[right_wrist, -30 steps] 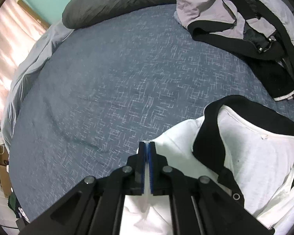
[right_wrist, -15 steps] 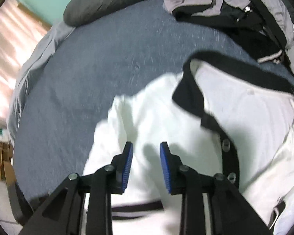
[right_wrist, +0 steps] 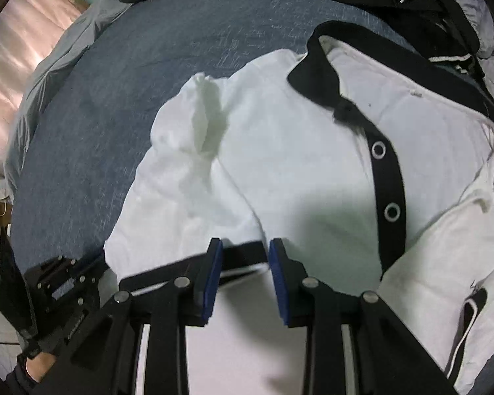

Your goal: Fold clothes

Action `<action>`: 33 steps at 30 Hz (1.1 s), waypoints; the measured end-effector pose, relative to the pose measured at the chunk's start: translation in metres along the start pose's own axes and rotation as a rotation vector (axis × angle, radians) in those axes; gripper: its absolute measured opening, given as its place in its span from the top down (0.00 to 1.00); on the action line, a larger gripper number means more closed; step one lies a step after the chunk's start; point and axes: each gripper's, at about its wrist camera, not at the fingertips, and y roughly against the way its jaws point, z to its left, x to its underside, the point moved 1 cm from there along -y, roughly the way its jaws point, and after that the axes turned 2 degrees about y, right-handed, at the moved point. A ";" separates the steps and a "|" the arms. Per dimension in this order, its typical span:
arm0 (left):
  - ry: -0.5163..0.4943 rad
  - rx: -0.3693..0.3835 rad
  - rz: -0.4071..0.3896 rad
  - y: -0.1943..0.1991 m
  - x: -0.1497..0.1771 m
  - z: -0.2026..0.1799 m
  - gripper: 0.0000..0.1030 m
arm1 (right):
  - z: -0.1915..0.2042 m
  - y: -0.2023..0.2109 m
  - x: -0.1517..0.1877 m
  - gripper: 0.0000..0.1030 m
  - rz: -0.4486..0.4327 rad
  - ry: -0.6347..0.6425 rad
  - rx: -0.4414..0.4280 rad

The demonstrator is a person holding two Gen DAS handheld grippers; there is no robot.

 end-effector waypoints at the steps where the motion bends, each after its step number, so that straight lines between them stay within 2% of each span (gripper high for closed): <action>1: -0.001 -0.001 0.000 0.000 0.000 0.000 0.94 | -0.001 0.000 0.002 0.73 -0.002 0.000 -0.001; 3: -0.001 -0.001 0.000 0.001 0.001 -0.001 0.94 | -0.002 0.000 0.005 0.91 -0.011 -0.006 -0.022; 6: 0.002 0.001 0.000 0.001 0.001 -0.001 0.94 | -0.005 0.006 0.008 0.96 -0.031 -0.021 -0.035; 12: 0.006 0.009 0.003 0.002 0.001 0.000 0.94 | -0.007 0.030 0.021 0.97 -0.070 -0.063 -0.088; 21: 0.009 0.037 0.014 0.012 0.000 0.002 0.94 | -0.024 0.015 0.054 0.97 -0.024 -0.200 -0.086; 26: 0.064 0.114 0.008 0.031 -0.007 0.013 0.94 | -0.022 0.014 0.050 0.97 -0.051 -0.209 -0.083; 29: 0.081 0.124 0.000 0.040 -0.011 0.022 0.94 | -0.022 0.017 0.047 0.97 -0.072 -0.203 -0.083; 33: 0.079 0.190 0.007 0.034 -0.009 0.022 0.93 | -0.020 0.020 0.046 0.97 -0.077 -0.196 -0.085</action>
